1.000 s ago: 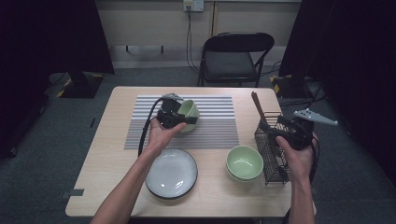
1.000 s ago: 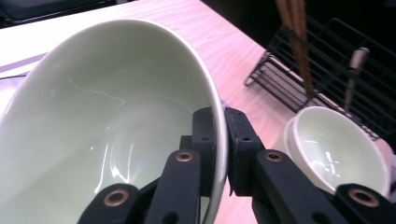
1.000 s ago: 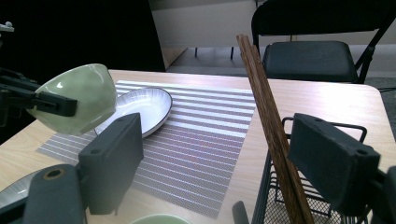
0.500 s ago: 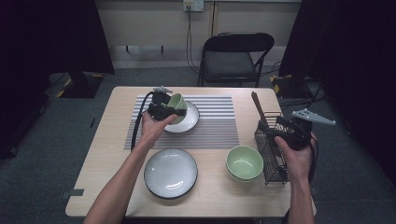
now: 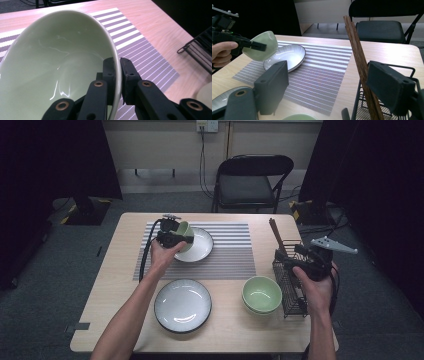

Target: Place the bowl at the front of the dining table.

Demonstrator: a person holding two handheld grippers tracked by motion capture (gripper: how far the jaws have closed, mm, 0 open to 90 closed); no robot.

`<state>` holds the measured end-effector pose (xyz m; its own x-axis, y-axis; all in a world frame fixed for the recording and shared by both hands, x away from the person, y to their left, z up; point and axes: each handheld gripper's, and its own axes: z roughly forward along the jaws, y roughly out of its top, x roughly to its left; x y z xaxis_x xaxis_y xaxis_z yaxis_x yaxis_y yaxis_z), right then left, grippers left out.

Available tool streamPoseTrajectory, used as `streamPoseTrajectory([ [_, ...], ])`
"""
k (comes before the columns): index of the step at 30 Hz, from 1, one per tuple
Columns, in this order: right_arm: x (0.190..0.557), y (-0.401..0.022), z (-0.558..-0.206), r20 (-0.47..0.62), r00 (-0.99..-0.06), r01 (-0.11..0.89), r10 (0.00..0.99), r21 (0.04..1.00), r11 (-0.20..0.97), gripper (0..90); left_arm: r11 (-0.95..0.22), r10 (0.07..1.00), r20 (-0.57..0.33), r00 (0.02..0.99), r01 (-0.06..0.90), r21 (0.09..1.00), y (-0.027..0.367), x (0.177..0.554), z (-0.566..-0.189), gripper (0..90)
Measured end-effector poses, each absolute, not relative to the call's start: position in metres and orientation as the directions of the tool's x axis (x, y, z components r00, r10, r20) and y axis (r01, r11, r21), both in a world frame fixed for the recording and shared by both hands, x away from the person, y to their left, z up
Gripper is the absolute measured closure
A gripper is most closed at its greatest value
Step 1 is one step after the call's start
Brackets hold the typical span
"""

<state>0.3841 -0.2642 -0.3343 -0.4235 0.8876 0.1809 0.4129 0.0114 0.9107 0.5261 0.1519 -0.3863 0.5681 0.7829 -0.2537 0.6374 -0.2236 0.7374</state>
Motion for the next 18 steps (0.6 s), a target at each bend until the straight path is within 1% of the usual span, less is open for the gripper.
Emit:
streamPoseTrajectory([
  [7, 0.384, -0.265, -0.335, 0.183, -0.420, 0.415, 0.889, 0.910, 0.008, 17.4, -0.226, 0.790, -0.250, 0.559, 0.645, 0.730, 0.154, 0.530, -0.399, 83.6],
  [13, 0.385, -0.261, -0.336, 0.179, -0.428, 0.419, 0.886, 0.908, 0.019, 17.4, -0.226, 0.791, -0.259, 0.555, 0.657, 0.719, 0.156, 0.533, -0.412, 83.5],
  [15, 0.386, -0.260, -0.337, 0.180, -0.427, 0.423, 0.886, 0.906, 0.020, 17.4, -0.220, 0.787, -0.274, 0.552, 0.667, 0.712, 0.157, 0.534, -0.415, 83.4],
  [18, 0.386, -0.261, -0.337, 0.182, -0.428, 0.422, 0.885, 0.906, 0.018, 17.4, -0.236, 0.790, -0.256, 0.557, 0.661, 0.712, 0.156, 0.535, -0.415, 83.5],
])
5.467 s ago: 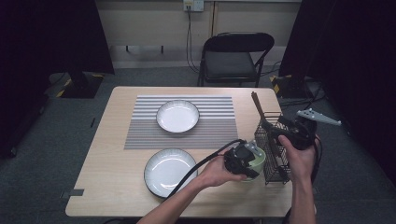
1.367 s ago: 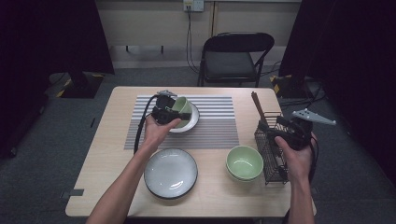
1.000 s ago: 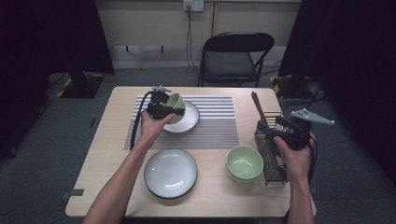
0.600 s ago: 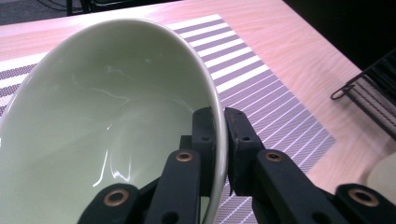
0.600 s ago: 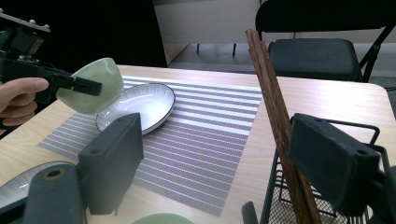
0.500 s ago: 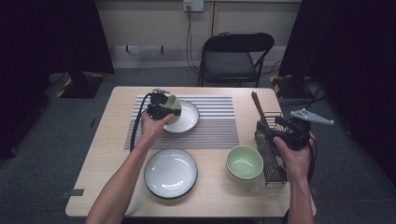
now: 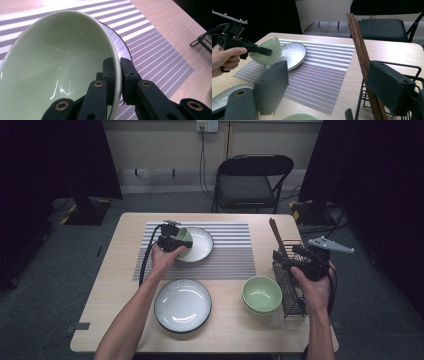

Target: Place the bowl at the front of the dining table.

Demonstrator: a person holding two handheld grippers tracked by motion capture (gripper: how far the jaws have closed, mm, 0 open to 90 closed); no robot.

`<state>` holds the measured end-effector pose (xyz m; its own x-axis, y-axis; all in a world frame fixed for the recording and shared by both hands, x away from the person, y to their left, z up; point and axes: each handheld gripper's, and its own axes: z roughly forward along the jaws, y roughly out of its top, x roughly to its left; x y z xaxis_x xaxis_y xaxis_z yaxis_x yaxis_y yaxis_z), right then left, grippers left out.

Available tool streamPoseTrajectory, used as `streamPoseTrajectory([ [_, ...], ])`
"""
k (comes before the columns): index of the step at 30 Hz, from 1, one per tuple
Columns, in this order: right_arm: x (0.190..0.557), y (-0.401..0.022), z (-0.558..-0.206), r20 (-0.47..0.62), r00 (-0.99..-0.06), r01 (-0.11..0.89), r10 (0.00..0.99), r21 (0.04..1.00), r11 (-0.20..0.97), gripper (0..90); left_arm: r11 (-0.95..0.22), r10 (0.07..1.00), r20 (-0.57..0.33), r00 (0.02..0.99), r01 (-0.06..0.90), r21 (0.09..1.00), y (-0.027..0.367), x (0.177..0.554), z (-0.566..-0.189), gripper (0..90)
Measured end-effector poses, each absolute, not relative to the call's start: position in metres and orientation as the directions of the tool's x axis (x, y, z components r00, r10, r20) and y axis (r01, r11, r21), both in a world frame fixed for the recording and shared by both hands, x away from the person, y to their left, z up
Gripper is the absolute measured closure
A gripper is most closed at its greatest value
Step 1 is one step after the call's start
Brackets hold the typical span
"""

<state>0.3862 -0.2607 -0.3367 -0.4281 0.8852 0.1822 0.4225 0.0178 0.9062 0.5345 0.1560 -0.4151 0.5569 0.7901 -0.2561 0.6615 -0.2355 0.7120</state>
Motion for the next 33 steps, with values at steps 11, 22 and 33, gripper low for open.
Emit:
streamPoseTrajectory([
  [11, 0.385, -0.265, -0.336, 0.186, -0.427, 0.417, 0.885, 0.909, 0.011, 17.4, -0.257, 0.777, -0.246, 0.580, 0.649, 0.716, 0.143, 0.539, -0.428, 83.6],
  [22, 0.384, -0.265, -0.336, 0.187, -0.424, 0.419, 0.886, 0.908, 0.009, 17.4, -0.267, 0.760, -0.250, 0.599, 0.639, 0.721, 0.137, 0.539, -0.433, 83.4],
  [33, 0.384, -0.267, -0.336, 0.189, -0.420, 0.420, 0.888, 0.908, 0.005, 17.4, -0.305, 0.736, -0.244, 0.632, 0.630, 0.714, 0.125, 0.538, -0.438, 80.7],
])
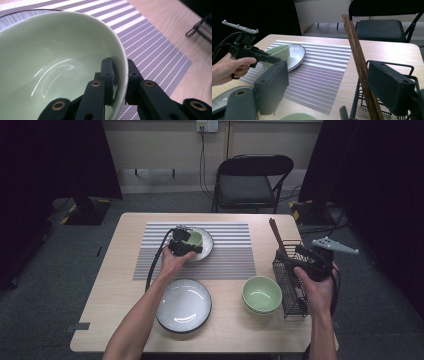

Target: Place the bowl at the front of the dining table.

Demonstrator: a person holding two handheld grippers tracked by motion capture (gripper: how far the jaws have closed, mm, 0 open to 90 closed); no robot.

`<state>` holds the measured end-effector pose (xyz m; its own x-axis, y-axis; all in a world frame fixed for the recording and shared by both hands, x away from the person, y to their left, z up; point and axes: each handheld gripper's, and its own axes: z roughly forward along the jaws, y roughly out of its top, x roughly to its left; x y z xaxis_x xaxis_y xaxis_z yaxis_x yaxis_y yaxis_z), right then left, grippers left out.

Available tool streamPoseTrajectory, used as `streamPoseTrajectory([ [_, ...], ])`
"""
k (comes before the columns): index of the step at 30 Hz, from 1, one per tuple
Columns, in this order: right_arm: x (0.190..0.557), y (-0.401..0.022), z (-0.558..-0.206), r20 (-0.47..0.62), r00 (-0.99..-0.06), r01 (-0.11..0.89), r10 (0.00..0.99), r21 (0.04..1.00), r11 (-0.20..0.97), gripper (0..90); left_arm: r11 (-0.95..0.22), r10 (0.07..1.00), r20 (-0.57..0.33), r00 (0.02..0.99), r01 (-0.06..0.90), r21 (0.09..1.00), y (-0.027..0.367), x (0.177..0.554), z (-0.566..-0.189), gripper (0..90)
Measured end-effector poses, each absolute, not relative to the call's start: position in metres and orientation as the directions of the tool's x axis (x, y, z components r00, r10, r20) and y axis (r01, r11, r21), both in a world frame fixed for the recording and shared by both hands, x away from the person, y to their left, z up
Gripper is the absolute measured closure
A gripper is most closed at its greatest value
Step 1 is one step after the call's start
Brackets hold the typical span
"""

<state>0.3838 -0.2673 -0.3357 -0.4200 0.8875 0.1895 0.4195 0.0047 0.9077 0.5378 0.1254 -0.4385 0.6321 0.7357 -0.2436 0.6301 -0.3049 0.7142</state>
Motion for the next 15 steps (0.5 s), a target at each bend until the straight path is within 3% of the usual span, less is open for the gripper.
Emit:
streamPoseTrajectory([
  [15, 0.3836, -0.2684, -0.3352, 0.189, -0.420, 0.416, 0.888, 0.909, 0.003, 17.5, -0.343, 0.737, -0.209, 0.643, 0.622, 0.704, 0.1175, 0.5369, -0.4436, 77.0],
])
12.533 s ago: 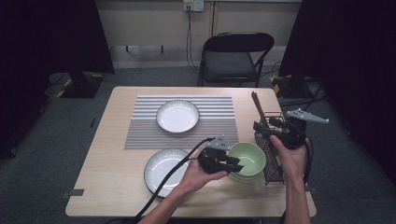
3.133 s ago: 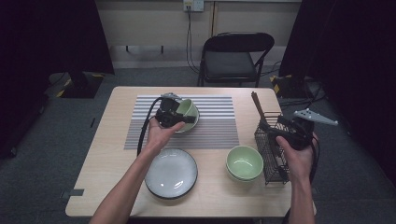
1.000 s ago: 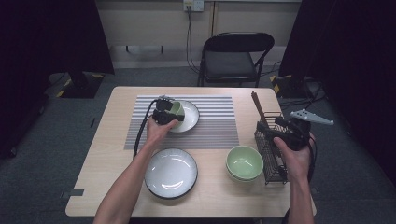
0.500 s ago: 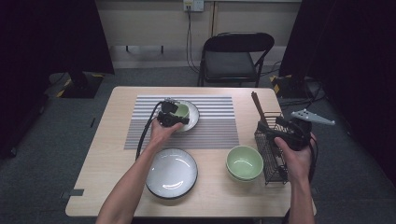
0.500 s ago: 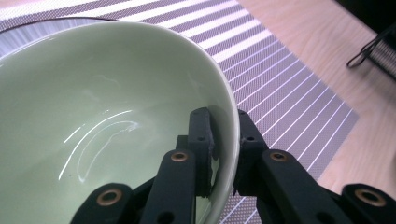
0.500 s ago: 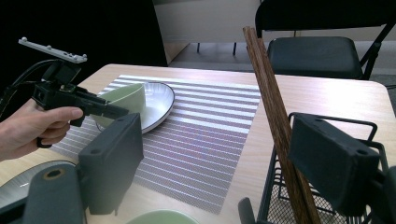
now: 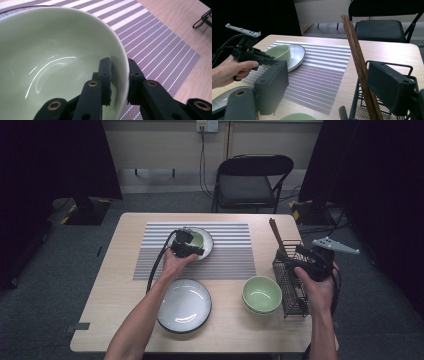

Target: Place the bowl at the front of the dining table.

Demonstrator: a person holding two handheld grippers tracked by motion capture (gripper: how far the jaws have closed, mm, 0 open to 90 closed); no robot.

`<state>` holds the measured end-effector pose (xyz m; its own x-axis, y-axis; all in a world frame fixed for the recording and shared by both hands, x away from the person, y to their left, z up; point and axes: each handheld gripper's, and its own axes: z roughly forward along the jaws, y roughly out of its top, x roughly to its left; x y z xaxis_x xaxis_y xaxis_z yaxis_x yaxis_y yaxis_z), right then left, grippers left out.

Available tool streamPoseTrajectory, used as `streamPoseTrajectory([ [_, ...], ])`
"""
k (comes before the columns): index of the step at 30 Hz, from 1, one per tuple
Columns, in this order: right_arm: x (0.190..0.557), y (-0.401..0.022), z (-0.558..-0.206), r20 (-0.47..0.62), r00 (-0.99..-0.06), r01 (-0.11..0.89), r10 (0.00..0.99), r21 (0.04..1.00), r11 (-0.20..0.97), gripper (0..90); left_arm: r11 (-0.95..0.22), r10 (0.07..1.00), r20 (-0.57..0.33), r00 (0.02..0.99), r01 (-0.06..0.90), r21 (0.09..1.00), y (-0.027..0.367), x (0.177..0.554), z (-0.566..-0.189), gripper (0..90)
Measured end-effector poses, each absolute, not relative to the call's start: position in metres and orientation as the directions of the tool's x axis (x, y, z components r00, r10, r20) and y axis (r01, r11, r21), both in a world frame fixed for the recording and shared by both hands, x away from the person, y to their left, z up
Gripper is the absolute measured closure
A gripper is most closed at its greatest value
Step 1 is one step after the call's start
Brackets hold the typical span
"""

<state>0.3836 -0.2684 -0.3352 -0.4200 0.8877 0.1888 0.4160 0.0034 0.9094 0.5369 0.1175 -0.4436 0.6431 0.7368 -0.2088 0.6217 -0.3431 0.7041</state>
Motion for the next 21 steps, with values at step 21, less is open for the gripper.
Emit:
streamPoseTrajectory([
  [21, 0.383, -0.268, -0.335, 0.186, -0.419, 0.416, 0.889, 0.909, 0.006, 17.4, -0.299, 0.712, -0.223, 0.666, 0.576, 0.761, 0.153, 0.525, -0.419, 67.5],
])
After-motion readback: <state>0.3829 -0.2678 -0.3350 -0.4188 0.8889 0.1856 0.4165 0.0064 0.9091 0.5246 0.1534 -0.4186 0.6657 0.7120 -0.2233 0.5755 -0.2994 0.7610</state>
